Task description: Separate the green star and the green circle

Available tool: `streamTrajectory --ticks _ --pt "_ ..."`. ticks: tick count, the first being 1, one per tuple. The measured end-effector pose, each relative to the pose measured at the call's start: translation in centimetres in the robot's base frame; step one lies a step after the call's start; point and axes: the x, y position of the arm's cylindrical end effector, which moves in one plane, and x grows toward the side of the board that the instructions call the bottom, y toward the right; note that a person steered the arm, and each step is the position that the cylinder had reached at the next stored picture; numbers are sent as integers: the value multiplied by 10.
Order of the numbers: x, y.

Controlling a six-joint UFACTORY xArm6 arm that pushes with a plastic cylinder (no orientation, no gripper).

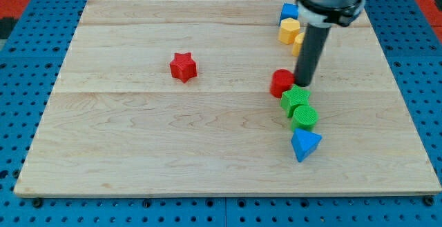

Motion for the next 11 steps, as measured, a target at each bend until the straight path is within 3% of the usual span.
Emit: streamTrajectory --ticks 1,2,3,4,5,6,8,11 --pt "0 -110" --pt "-1 -114" --pt "-27 -35" --pt "-15 52" --pt "38 94" --pt "68 97" --pt "79 43" --pt "19 -20"
